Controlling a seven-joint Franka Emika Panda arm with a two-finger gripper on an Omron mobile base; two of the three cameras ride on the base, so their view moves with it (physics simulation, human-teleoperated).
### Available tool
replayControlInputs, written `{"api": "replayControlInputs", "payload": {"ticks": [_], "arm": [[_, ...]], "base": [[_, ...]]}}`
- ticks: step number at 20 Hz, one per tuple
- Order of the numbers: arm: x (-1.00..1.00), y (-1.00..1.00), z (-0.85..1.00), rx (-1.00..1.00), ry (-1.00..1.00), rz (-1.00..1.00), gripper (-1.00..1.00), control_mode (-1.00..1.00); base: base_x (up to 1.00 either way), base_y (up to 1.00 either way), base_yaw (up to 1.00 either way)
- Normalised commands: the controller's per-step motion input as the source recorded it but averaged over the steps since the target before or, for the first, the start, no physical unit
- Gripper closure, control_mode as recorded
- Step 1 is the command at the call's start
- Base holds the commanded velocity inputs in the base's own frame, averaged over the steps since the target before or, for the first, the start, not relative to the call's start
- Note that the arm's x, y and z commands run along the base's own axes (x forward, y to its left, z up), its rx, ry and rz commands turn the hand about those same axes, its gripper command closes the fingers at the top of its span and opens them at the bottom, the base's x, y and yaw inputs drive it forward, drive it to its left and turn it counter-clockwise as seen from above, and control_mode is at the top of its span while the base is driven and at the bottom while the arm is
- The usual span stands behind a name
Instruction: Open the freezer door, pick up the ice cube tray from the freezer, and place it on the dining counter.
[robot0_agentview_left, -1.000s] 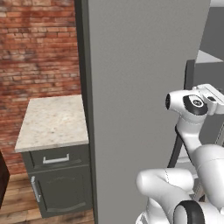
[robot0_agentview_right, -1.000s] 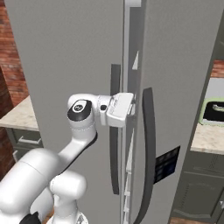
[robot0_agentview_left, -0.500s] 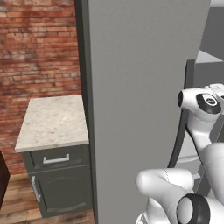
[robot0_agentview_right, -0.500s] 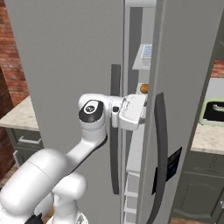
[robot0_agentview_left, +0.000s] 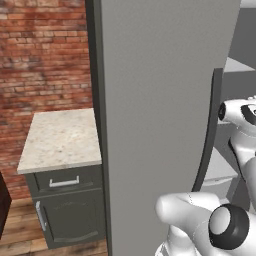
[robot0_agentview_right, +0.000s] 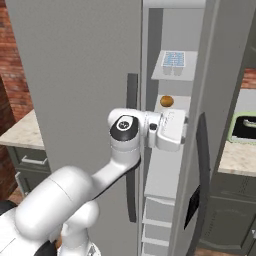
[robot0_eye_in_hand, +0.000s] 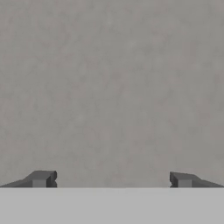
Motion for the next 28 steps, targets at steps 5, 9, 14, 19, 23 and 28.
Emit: {"api": "replayControlInputs", "payload": {"ticks": [5, 9, 14, 19, 23, 28], "arm": [[-0.01, -0.4, 0.0, 0.0, 0.0, 0.0, -1.0, -1.0], [0.0, -0.31, 0.0, 0.0, 0.0, 0.0, -1.0, -1.0], [0.0, -0.22, 0.0, 0.0, 0.0, 0.0, -1.0, -1.0], [0.0, -0.21, 0.0, 0.0, 0.0, 0.0, -1.0, -1.0], [0.0, -0.23, 0.0, 0.0, 0.0, 0.0, -1.0, -1.0], [0.0, -0.2, 0.0, 0.0, 0.0, 0.0, -1.0, -1.0]], "base": [[0.0, 0.0, 0.0], [0.0, 0.0, 0.0], [0.0, 0.0, 0.0], [0.0, 0.0, 0.0], [0.0, 0.0, 0.0], [0.0, 0.0, 0.0]]}}
